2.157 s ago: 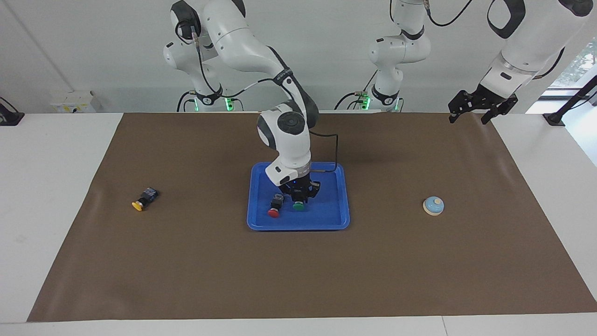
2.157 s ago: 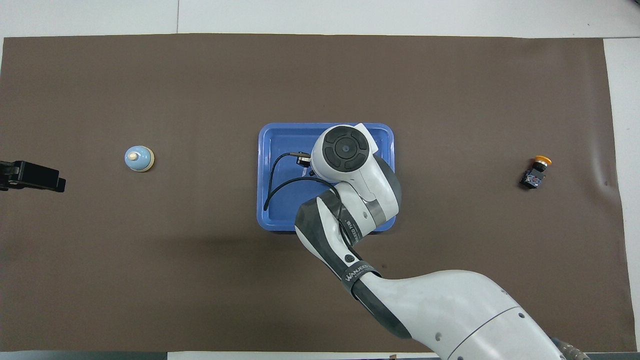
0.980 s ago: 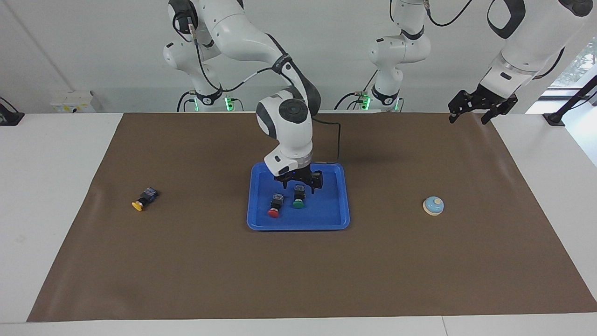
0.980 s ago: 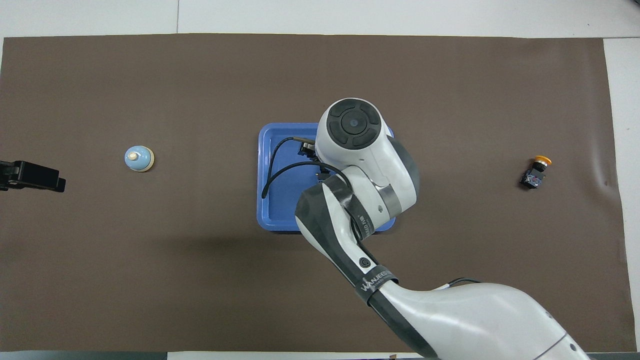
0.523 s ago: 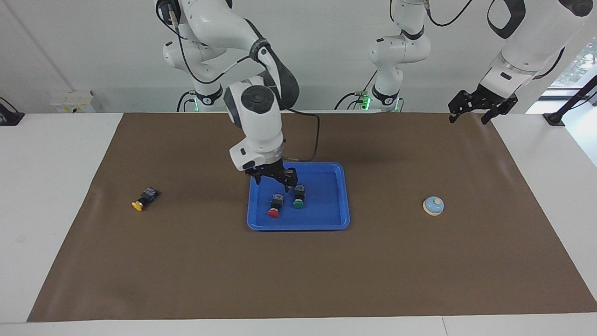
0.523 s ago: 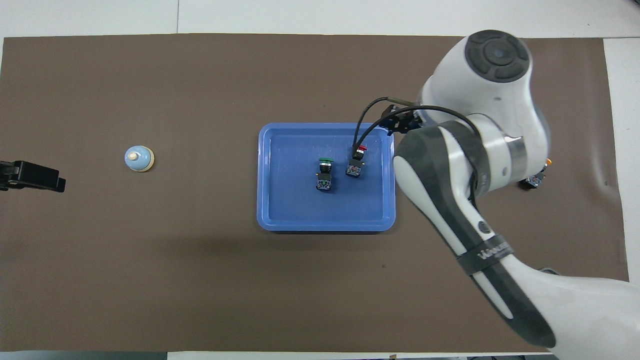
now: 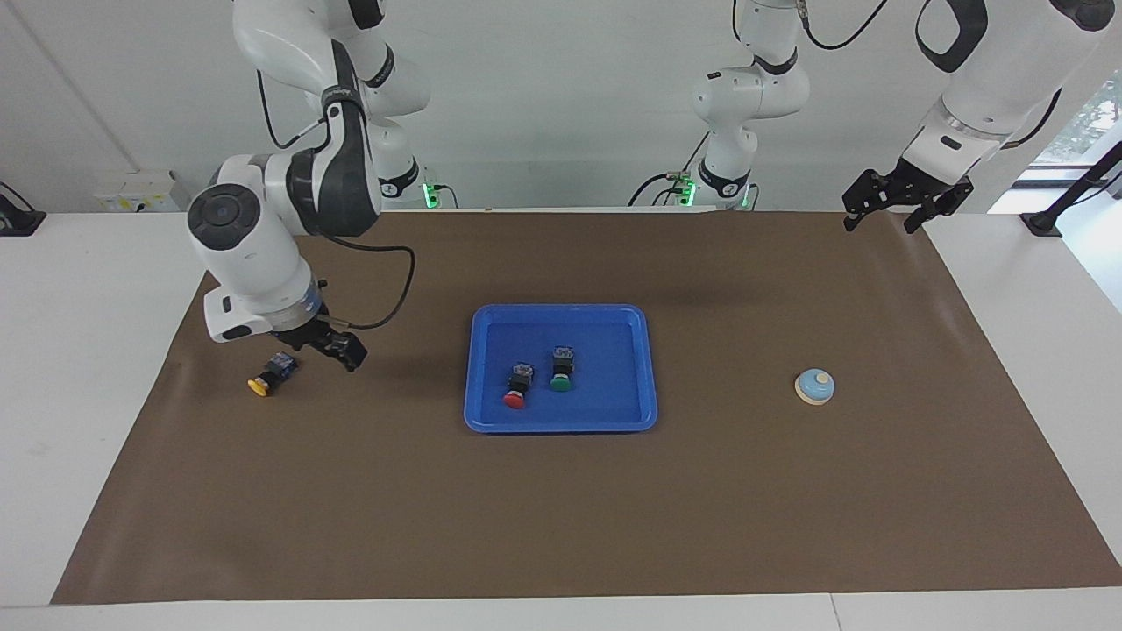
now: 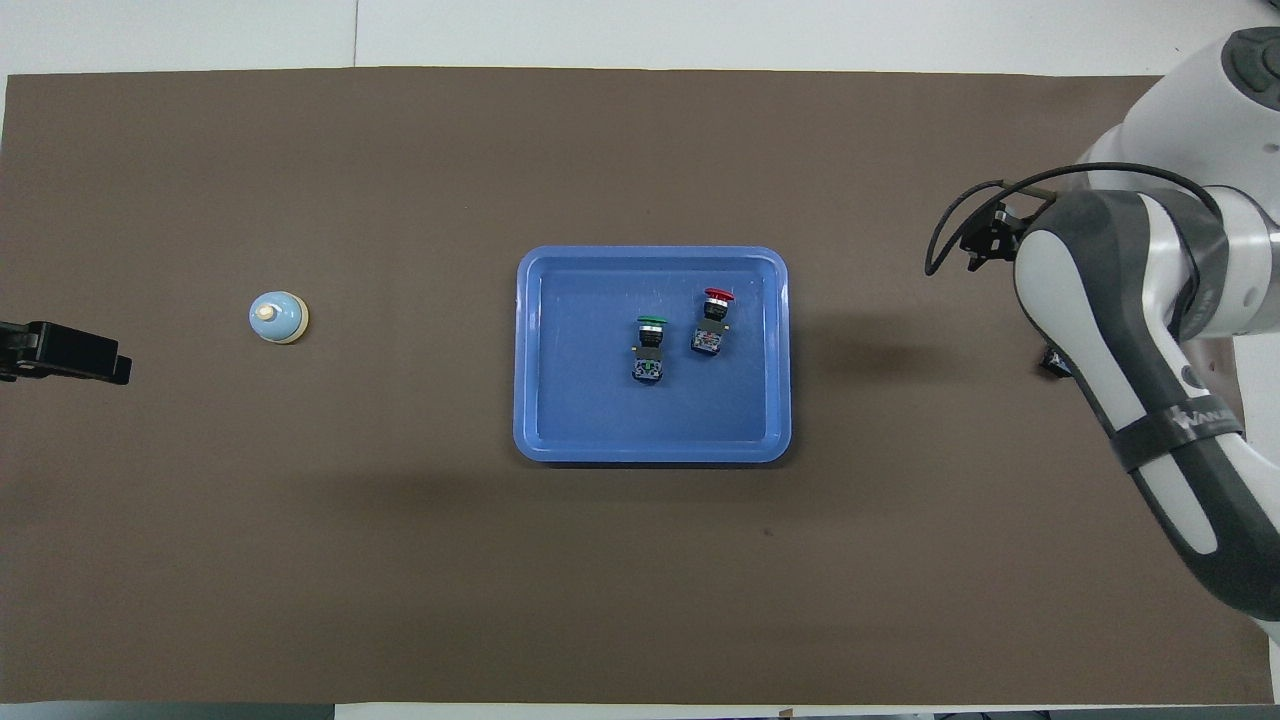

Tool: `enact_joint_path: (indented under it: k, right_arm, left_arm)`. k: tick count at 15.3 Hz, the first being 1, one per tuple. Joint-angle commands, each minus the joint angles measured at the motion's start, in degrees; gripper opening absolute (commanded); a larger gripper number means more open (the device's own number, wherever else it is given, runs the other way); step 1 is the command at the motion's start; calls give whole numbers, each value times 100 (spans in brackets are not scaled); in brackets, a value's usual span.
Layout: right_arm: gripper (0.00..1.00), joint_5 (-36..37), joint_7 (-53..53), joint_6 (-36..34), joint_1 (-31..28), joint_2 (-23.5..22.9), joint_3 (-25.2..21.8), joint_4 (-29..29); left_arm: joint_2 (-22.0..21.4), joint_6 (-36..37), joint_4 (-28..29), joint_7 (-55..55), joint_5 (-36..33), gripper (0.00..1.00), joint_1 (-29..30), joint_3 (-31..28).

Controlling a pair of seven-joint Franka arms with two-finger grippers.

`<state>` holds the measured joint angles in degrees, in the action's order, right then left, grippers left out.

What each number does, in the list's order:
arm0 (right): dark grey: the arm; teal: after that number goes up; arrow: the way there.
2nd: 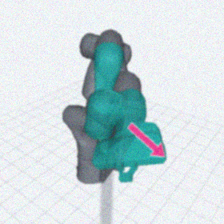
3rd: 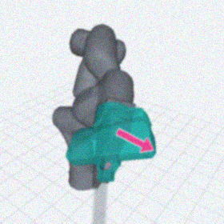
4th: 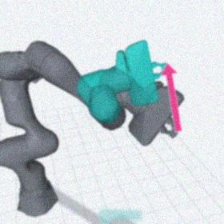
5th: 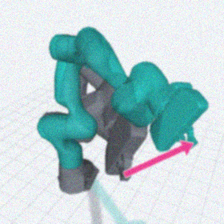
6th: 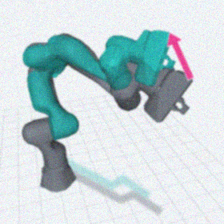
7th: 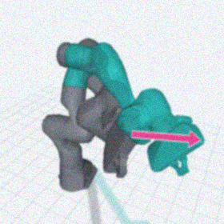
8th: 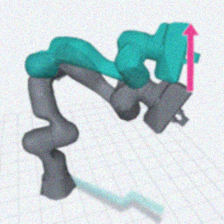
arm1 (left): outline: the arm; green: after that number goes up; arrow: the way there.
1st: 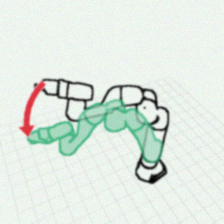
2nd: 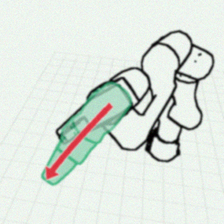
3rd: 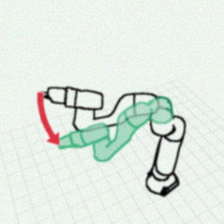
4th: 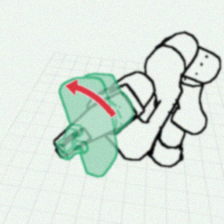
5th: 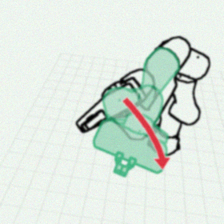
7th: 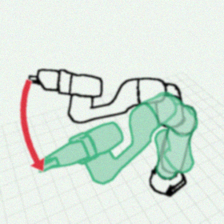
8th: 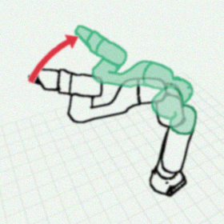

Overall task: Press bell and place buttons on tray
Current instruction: 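Move the right gripper to the yellow-capped button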

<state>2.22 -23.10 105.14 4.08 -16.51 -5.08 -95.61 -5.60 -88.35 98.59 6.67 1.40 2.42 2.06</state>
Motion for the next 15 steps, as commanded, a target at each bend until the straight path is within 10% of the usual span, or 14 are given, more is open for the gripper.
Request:
enact_joint_path:
  k: [1,5,15]
  right_arm:
    - [100,86,340,732,-608,463,86,-992]
    - [100,86,307,2113,-1015,815,86,-2320]
    - [100,77,-107,3399,-1314,623,95,-3043]
  left_arm:
    - [-11,46,-51,36,1,100,-22,-30]
    - [-11,46,-51,36,1,100,-22,-30]
    - [-11,46,-51,36,10,100,-22,-30]
